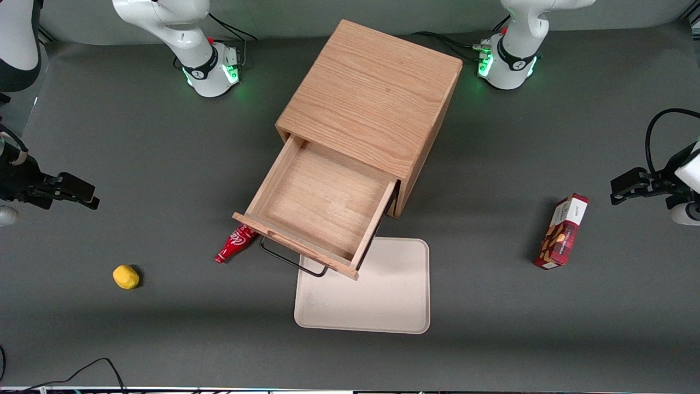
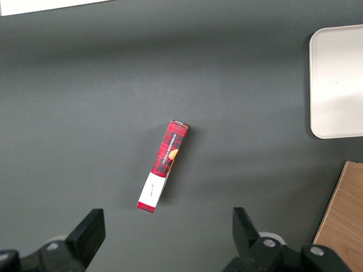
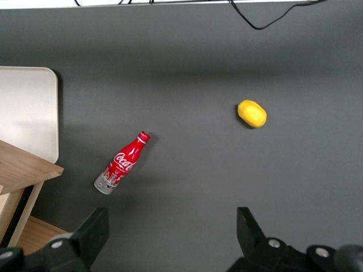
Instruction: Open upper drawer
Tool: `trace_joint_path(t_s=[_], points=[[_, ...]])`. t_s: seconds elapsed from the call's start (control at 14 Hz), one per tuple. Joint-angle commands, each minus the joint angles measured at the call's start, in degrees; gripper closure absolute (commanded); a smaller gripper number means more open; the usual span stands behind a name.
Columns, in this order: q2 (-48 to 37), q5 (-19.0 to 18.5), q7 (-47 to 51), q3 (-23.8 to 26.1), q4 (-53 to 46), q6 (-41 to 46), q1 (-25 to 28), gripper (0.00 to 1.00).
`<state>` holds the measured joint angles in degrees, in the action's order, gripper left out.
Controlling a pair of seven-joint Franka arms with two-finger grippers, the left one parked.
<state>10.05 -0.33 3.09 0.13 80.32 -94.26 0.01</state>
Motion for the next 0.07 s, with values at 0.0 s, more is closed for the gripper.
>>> trace_joint_path(t_s=[0.0], points=[[-1.0,0.8,1.4,0.1,1.2,0.8,-0.4,0.00]])
